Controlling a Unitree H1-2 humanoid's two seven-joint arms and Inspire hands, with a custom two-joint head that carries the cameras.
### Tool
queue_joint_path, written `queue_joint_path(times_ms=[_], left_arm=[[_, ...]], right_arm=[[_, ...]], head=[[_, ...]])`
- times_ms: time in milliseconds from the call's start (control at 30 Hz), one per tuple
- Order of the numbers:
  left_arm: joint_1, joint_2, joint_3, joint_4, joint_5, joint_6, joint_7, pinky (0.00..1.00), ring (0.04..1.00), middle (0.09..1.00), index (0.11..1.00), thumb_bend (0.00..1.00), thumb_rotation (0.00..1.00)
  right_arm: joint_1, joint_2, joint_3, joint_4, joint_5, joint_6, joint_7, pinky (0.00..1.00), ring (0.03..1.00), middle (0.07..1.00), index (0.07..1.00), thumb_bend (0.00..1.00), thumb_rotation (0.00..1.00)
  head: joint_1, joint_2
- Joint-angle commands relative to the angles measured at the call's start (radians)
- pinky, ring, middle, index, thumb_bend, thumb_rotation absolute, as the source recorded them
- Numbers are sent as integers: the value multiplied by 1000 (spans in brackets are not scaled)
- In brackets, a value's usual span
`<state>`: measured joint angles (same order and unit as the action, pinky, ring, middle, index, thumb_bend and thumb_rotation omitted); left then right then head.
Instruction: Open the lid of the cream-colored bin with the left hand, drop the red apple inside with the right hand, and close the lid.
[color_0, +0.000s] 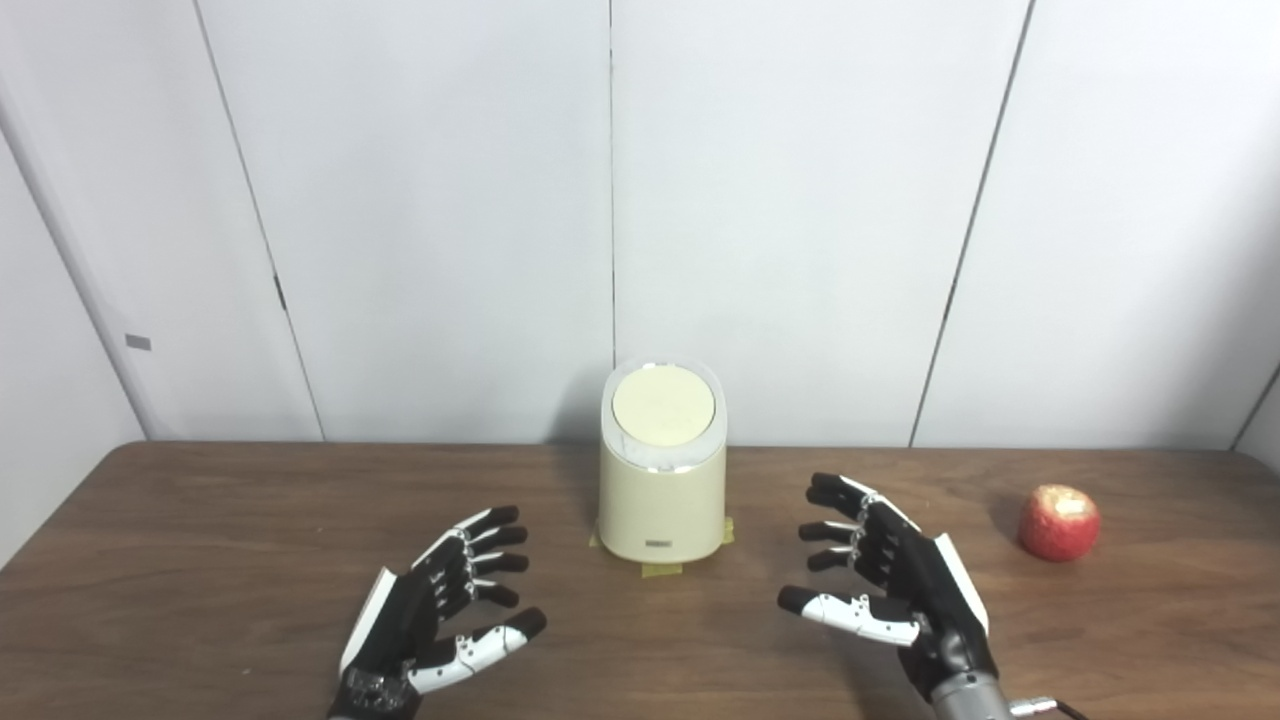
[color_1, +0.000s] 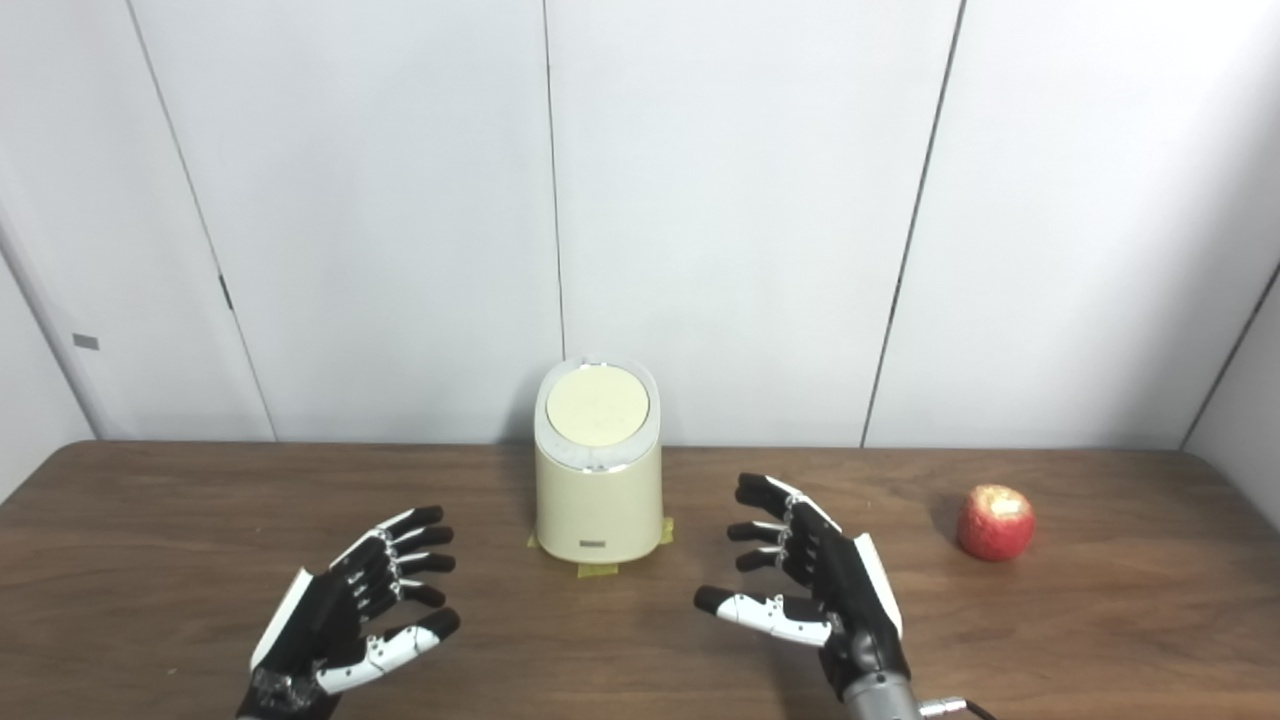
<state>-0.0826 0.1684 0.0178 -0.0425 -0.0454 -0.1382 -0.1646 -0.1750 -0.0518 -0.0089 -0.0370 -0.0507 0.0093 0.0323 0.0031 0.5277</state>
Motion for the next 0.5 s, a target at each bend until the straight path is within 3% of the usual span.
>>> queue_joint_path(times_ms=[0, 467], left_arm=[[-28, 6, 1, -20, 0, -33, 3, 608, 737, 801, 850, 748, 201], [-33, 5, 2, -19, -7, -35, 0, 593, 733, 799, 848, 736, 196]], right_arm=[[-28, -1, -1, -35, 5, -18, -4, 544, 676, 795, 773, 799, 142], [-31, 4, -1, -35, 9, -15, -5, 545, 676, 794, 772, 804, 141]], head=[[1, 1], [12, -2]])
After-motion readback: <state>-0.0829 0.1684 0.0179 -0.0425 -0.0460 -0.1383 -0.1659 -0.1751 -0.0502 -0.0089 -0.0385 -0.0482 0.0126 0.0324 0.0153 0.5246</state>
